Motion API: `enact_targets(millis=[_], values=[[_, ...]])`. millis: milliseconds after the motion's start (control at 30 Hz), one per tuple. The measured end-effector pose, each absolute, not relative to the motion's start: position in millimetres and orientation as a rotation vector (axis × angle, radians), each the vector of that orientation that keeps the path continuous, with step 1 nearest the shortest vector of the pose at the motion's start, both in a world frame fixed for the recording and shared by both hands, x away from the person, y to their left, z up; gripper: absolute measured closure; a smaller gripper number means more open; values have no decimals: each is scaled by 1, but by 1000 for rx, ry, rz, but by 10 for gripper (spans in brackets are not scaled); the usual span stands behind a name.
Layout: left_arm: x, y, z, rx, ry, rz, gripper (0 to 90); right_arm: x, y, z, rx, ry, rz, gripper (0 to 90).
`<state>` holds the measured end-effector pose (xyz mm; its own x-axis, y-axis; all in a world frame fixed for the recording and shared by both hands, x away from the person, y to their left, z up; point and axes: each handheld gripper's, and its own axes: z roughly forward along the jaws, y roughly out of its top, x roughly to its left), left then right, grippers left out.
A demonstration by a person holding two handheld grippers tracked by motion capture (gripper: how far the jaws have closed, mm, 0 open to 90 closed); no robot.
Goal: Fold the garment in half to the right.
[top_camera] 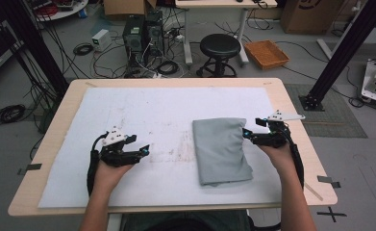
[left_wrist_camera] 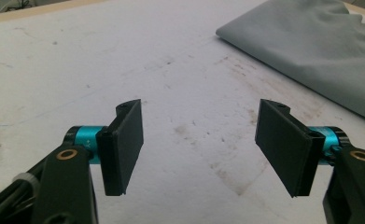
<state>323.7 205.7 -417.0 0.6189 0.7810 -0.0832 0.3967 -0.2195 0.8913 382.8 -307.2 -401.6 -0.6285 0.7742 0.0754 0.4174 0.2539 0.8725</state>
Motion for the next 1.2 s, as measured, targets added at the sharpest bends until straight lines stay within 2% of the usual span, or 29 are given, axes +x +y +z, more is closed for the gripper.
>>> enact_targets(millis=[267,567,1200], values=[[324,221,-417,1792,945,498,283,371,-314,-405,1079,2151,1350,213],[322,206,-424,1812,888,471,247,363,-309,-427,1073,2199,1352,196],[321,200,-425,1823,877,473,246,353,-307,-436,1097,2214,1364,196]])
